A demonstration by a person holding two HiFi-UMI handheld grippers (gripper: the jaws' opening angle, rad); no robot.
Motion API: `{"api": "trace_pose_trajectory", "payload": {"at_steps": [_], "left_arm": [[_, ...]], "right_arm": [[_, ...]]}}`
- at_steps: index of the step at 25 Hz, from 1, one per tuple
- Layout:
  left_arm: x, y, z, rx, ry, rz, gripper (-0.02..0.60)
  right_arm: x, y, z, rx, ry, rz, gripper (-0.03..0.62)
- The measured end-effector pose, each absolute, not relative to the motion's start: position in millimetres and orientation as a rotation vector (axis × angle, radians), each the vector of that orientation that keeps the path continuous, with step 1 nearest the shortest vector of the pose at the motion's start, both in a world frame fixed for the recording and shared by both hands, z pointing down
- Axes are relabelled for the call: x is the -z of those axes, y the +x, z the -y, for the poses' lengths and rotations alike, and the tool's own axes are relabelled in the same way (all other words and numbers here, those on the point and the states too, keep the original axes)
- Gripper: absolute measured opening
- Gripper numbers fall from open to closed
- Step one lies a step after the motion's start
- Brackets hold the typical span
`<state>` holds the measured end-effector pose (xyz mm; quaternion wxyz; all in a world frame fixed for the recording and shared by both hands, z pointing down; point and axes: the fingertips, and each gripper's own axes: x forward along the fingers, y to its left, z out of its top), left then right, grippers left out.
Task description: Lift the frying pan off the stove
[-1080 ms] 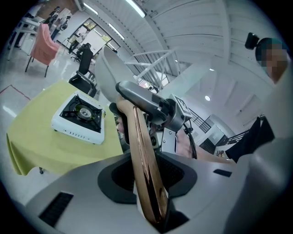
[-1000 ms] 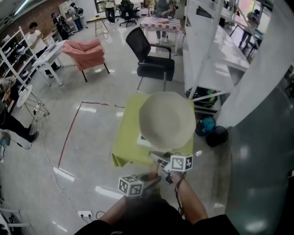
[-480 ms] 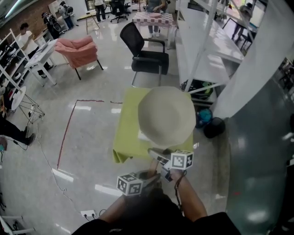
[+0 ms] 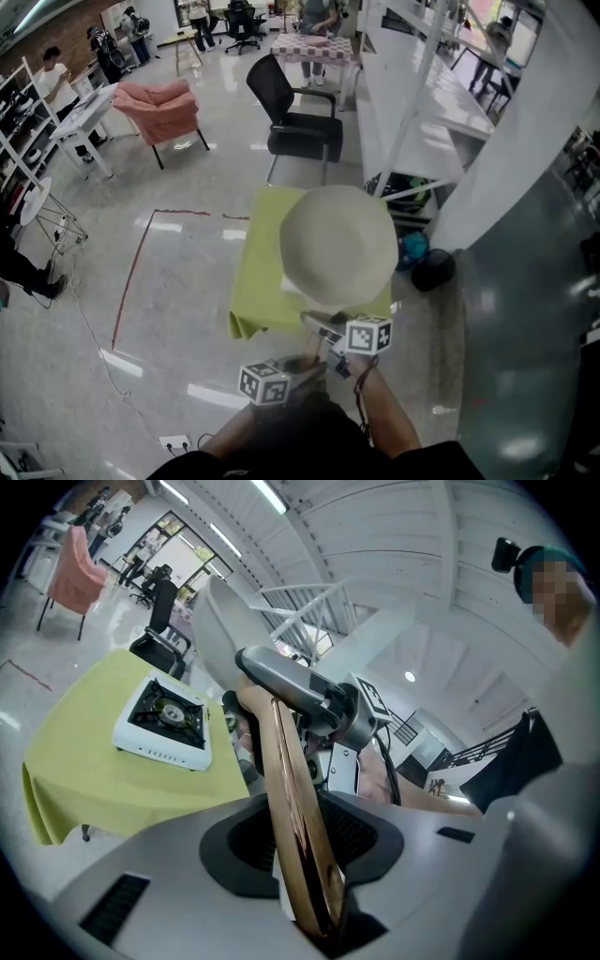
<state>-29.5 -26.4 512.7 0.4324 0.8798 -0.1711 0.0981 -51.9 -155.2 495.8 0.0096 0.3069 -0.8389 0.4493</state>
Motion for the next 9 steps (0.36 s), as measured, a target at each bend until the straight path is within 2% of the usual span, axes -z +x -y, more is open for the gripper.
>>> {"api": "trace_pose_trajectory", "payload": {"at_steps": [9], "left_arm": [[-513.7, -31.8, 23.5, -0.245, 2.187, 0.423, 0.154]], "right_arm": [[-499.0, -54.3, 152.6, -1.423, 0.952, 2.602, 0.285]]}}
